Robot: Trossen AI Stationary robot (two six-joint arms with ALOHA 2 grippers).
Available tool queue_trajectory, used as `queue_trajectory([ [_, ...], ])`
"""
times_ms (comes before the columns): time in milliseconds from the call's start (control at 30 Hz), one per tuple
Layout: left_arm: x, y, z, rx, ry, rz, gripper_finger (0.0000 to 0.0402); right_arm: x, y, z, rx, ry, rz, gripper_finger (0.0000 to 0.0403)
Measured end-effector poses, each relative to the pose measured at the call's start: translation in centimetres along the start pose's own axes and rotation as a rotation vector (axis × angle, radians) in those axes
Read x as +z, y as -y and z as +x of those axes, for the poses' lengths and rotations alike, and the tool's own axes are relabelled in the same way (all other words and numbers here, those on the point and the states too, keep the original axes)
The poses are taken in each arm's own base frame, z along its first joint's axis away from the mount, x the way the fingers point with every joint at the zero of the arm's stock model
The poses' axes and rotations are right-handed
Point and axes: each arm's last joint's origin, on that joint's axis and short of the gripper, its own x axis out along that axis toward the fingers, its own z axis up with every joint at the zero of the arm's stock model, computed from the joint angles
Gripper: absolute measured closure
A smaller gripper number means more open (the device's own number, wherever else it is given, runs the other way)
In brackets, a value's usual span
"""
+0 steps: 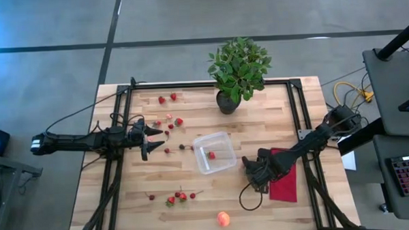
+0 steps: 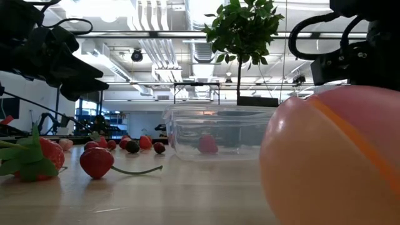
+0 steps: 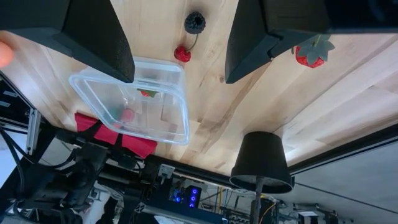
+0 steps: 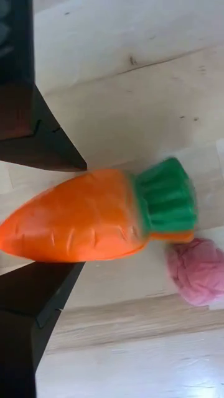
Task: Pick and placing Produce into tupperware
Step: Put the orange carrot into the transparent bin
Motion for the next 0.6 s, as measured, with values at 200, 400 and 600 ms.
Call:
queue_trajectory([
  [200,0.0,0.0,0.01,0.0,-0.001,0.0,0.0164,0.12,-0.12,0.06,0.015,0.017,0.006,0.0189],
  [400,0.0,0.0,0.01,0.0,0.0,0.0,0.0164,0.13,-0.12,0.05,0.016,0.018,0.063,0.0218],
  [600,0.0,0.0,0.0,0.0,0.0,0.0,0.0164,0.23,-0.19,-0.07,0.023,0.022,0.108,0.0249],
])
